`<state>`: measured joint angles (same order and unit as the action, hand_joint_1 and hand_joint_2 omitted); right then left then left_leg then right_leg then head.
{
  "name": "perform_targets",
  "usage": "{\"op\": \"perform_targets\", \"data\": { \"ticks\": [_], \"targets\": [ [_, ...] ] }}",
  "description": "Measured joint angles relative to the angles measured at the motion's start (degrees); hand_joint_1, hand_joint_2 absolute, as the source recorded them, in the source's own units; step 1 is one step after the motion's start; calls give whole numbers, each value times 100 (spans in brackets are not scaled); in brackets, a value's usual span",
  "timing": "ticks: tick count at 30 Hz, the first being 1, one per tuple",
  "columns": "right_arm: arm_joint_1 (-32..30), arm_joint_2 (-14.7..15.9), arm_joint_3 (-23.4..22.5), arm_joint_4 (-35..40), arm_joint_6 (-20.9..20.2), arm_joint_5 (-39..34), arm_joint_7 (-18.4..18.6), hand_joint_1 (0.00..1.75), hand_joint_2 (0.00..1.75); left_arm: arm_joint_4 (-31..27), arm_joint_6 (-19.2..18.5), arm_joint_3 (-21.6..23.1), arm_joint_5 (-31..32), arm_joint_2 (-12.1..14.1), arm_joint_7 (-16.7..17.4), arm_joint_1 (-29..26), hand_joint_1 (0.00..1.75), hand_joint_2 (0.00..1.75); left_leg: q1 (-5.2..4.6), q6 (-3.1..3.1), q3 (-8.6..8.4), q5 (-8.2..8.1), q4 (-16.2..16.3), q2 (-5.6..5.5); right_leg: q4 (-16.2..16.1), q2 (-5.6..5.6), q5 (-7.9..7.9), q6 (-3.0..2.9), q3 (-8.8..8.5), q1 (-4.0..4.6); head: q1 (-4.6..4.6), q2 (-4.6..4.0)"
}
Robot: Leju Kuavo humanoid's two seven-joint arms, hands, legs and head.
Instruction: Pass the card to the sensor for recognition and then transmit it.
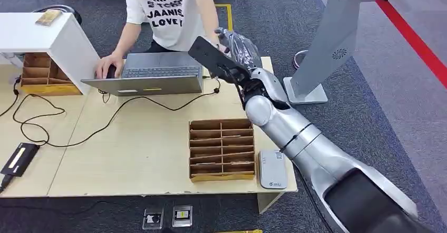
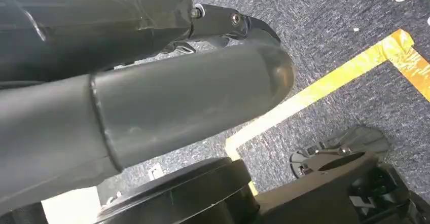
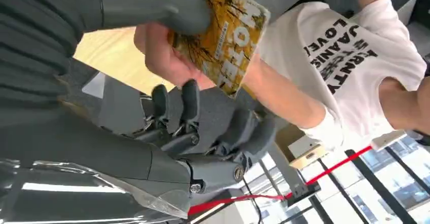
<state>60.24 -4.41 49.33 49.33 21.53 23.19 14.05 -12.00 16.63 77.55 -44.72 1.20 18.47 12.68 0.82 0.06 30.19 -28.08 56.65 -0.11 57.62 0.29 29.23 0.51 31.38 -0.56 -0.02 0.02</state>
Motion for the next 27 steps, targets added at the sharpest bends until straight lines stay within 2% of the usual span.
{"op": "perform_targets", "data": {
  "ticks": [7,16,22,27],
  "targets": [
    [-153,55,28,346,190,171,88,0,175,0,20,9,-11,0,2,-4,0,0,0,0,0,0,0,1,0,-1,0,0,1,0,0,0],
    [-803,144,53,1848,625,632,184,0,175,0,122,7,-262,9,-15,-102,0,0,0,0,-1,-1,0,3,-1,-3,0,0,2,1,0,0],
    [-1400,360,48,2895,881,944,186,0,175,2,194,-4,-457,22,-114,-230,0,0,0,0,-3,-1,0,4,-2,-4,0,0,2,0,0,0],
    [-2022,675,-6,3750,944,1300,391,0,175,2,267,-11,-616,35,-208,-358,0,0,0,0,-4,-2,0,5,-3,-4,0,0,2,0,0,0]
  ]
}}
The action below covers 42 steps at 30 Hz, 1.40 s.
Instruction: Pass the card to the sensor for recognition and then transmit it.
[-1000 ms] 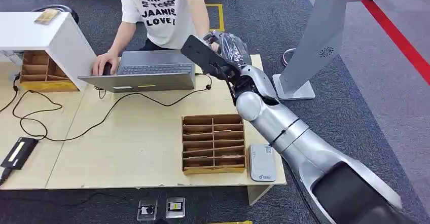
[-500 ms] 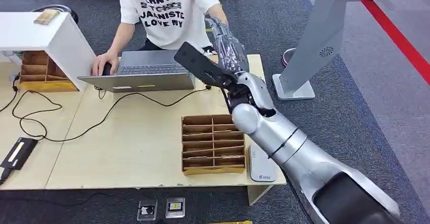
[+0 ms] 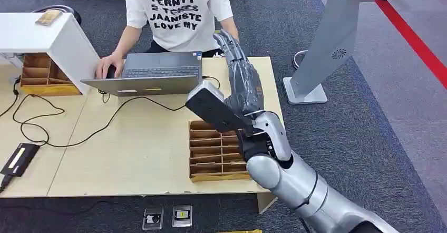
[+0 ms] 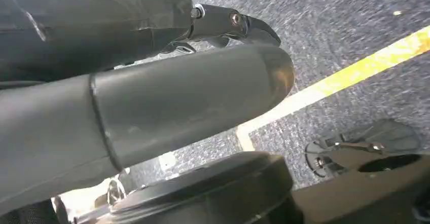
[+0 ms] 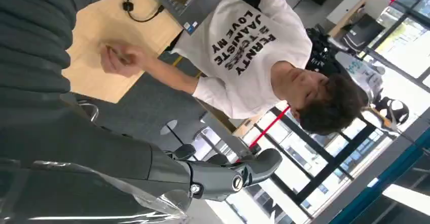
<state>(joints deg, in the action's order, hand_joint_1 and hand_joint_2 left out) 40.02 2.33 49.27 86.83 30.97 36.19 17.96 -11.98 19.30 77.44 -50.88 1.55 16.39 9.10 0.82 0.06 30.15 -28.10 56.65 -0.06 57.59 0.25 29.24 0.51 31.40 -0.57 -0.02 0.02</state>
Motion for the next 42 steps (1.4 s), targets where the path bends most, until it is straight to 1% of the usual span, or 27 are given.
{"op": "perform_targets", "data": {
  "ticks": [5,7,10,14,21,26,27,28,29,30,31,32,34,35,36,37,38,39,40,41,42],
  "targets": [
    [-590,361,-101,717,-83,477,365,0,175,0,13,-11,-57,4,-68,-75,0,0,0,-1,1,-1,0,0,0,1,0,0,0,0,0,0],
    [-771,490,-112,943,-140,577,451,0,175,2,13,-22,-66,7,-83,-92,0,0,0,-1,0,-2,0,6,0,0,0,0,1,0,0,0],
    [-1092,678,-190,1240,-352,796,697,0,175,2,13,-35,-107,7,-127,-98,0,0,0,-1,0,-2,0,5,0,2,0,0,-1,0,0,0],
    [-1499,903,-282,1522,-536,1043,892,0,175,2,11,-37,-114,15,-151,-122,0,0,0,-1,0,-2,0,8,0,0,0,0,0,0,2,0],
    [-2095,1261,-559,1893,-979,1554,1368,0,175,2,-20,-37,-46,28,-157,-109,0,0,0,-2,-1,-3,0,5,-2,1,0,0,-1,-1,-2,0],
    [-2535,1485,-702,2204,-1351,1699,1476,0,175,2,-83,-35,7,35,-157,-82,0,0,0,-1,0,-5,0,8,-2,1,0,0,0,0,4,0],
    [-2601,1513,-713,2260,-1477,1714,1478,5,175,2,-94,-35,13,35,-157,-71,0,0,0,-1,0,-5,0,7,-2,1,0,0,0,0,0,0],
    [-2672,1535,-730,2311,-1619,1736,1476,19,175,2,-98,-35,17,35,-157,-59,0,0,0,-1,0,-5,0,6,-2,0,0,0,-1,0,0,0],
    [-2752,1541,-750,2359,-1747,1747,1469,30,175,2,-103,-35,15,35,-157,-52,0,0,0,-1,0,-5,0,5,-2,1,0,0,-1,0,0,0],
    [-2805,1548,-761,2399,-1856,1749,1456,51,175,2,-103,-35,11,37,-157,-52,0,0,0,-1,1,-5,-1,6,-2,1,0,0,-1,0,0,0],
    [-2839,1554,-761,2431,-1945,1751,1430,79,175,2,-103,-35,4,44,-157,-52,0,0,0,-1,0,-5,-1,8,-2,1,0,0,0,0,2,0],
    [-2859,1559,-763,2453,-2002,1749,1412,79,175,2,-100,-37,2,46,-157,-51,0,0,0,-1,0,-5,-1,10,-2,0,0,0,0,0,2,0],
    [-2882,1563,-765,2481,-2145,1709,1360,106,175,2,-94,-37,-2,52,-184,-50,0,0,0,-1,0,-5,-1,9,-2,-2,0,0,-1,0,2,0],
    [-2895,1563,-763,2481,-2192,1690,1336,98,175,2,-94,-37,-7,55,-197,-50,0,0,0,-1,0,-5,-1,9,-2,-1,0,0,-1,0,0,0],
    [-2910,1563,-759,2481,-2232,1674,1320,79,175,2,-94,-37,-7,59,-201,-50,0,0,0,-1,0,-5,-1,9,-2,0,0,0,-2,0,0,0],
    [-2922,1563,-754,2481,-2262,1668,1298,54,175,2,-94,-37,-7,59,-201,-50,0,0,0,-1,0,-5,-1,9,-2,0,0,0,-2,0,0,0],
    [-2932,1563,-750,2481,-2306,1646,1270,42,175,2,-94,-37,-7,61,-201,-50,0,0,0,-1,0,-5,-1,8,-2,-1,0,0,-2,0,0,0],
    [-2945,1561,-745,2481,-2343,1637,1248,19,175,2,-94,-37,-7,61,-201,-47,0,0,0,-1,0,-5,-1,8,-1,-1,0,0,-2,-1,0,0],
    [-2964,1554,-743,2481,-2369,1631,1224,3,175,2,-94,-37,-7,61,-201,-43,0,0,0,-1,0,-5,-1,8,-2,-1,0,0,-3,-1,0,0],
    [-2980,1546,-741,2481,-2396,1629,1213,3,175,2,-94,-37,-7,61,-201,-41,0,0,0,-1,0,-5,-1,8,-2,-1,0,0,-3,-1,0,0],
    [-2997,1530,-737,2481,-2411,1629,1198,0,175,2,-92,-37,-7,61,-201,-40,0,0,0,-1,1,-5,-1,8,-2,-1,0,0,-2,-1,2,0]
  ]
}}
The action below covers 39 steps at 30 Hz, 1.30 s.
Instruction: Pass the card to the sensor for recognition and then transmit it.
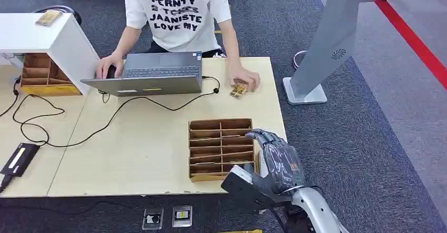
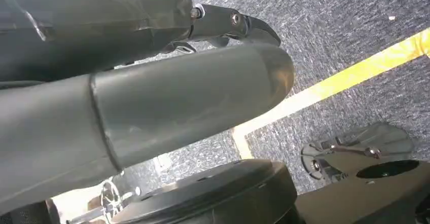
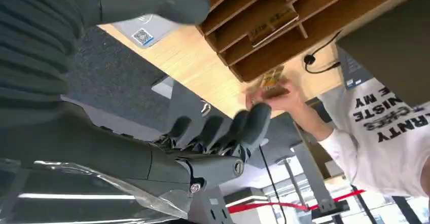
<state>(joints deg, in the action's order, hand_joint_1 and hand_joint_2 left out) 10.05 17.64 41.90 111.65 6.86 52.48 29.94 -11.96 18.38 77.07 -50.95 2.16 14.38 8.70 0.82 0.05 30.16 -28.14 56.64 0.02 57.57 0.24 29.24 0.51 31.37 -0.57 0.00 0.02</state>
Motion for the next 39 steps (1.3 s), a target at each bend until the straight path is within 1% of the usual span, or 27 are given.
{"op": "perform_targets", "data": {
  "ticks": [13,21,24,25,27,31,33,35,37,38,39],
  "targets": [
    [-60,-212,173,-107,-90,184,-133,0,175,0,-31,0,66,7,-2,75,0,0,0,0,0,0,0,0,1,0,0,0,-1,0,-2,0],
    [24,-308,343,-253,-330,522,-192,0,175,0,11,-98,-81,26,-22,38,0,0,0,0,3,0,-1,-1,1,2,0,0,-1,0,-2,0],
    [87,-343,398,-321,-363,570,-199,7,175,2,24,-131,-109,37,-59,12,0,0,0,0,3,0,-1,-1,1,2,0,0,-1,0,-2,0],
    [110,-345,422,-343,-378,581,-203,14,175,2,35,-144,-109,39,-65,8,0,0,0,0,3,0,-1,-2,1,3,0,0,-1,0,-2,0],
    [152,-347,479,-387,-393,581,-205,12,175,2,42,-153,-109,46,-72,1,0,0,0,0,3,0,-1,-2,1,3,0,0,-1,0,-2,0],
    [214,-393,573,-503,-398,584,-245,21,175,2,48,-199,-114,55,-72,-4,0,0,0,0,3,0,-1,-2,1,3,0,0,-1,0,-2,0],
    [267,-411,653,-599,-396,584,-282,19,175,2,48,-240,-135,55,-72,-8,0,0,0,0,3,0,-1,-2,1,2,0,0,-1,1,-2,0],
    [279,-450,684,-673,-391,584,-308,31,175,2,50,-254,-155,55,-72,-10,0,0,0,0,3,0,-1,-2,1,4,0,0,-2,0,-2,0],
    [331,-476,743,-763,-385,581,-332,35,175,2,52,-273,-168,57,-72,-23,0,0,0,0,3,0,-1,-2,1,3,0,0,-1,0,-2,0],
    [360,-487,780,-819,-380,579,-339,42,175,2,57,-286,-173,57,-72,-30,0,0,0,0,3,0,-1,-2,1,2,0,0,-1,0,0,0],
    [373,-492,802,-857,-378,579,-345,42,175,2,57,-289,-175,57,-74,-33,0,0,0,0,3,0,-1,-2,1,3,0,0,-1,0,-2,0]
  ]
}}
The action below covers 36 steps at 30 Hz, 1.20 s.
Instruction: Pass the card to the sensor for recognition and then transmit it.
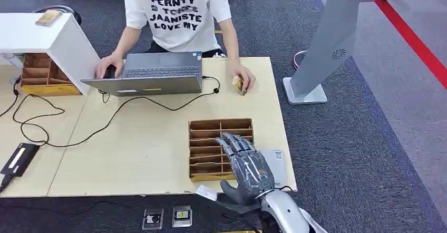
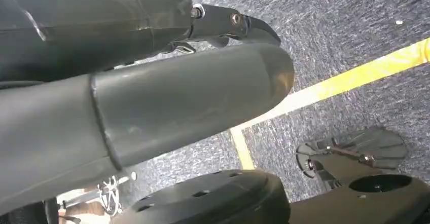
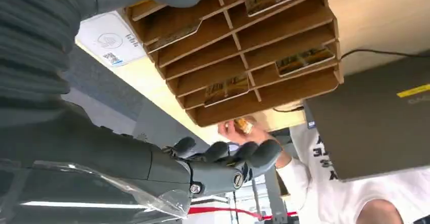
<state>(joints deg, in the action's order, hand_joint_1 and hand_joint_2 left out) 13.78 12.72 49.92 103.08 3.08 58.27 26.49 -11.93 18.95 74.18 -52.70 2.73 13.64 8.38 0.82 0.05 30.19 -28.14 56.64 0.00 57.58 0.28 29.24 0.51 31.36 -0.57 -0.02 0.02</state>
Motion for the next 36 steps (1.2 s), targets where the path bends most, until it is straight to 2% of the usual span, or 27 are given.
{"op": "perform_targets", "data": {
  "ticks": [14,21,32,36],
  "targets": [
    [119,-39,118,-478,210,-13,92,54,175,0,11,-4,7,15,-4,-39,0,0,0,0,0,0,0,-2,0,1,0,0,0,0,0,0],
    [125,-9,111,-726,404,35,265,70,175,0,0,-4,39,22,-4,-37,0,0,0,0,-1,0,0,-2,0,0,0,0,1,0,0,0],
    [117,55,-42,-1093,599,46,426,65,175,0,-7,-2,90,28,4,-27,0,0,0,0,-2,0,0,-1,0,-2,0,0,1,0,2,0],
    [115,72,-116,-1202,621,46,442,56,175,0,-9,-2,96,28,7,-26,0,0,0,0,-2,0,0,-1,0,-2,0,0,2,0,0,0]
  ]
}}
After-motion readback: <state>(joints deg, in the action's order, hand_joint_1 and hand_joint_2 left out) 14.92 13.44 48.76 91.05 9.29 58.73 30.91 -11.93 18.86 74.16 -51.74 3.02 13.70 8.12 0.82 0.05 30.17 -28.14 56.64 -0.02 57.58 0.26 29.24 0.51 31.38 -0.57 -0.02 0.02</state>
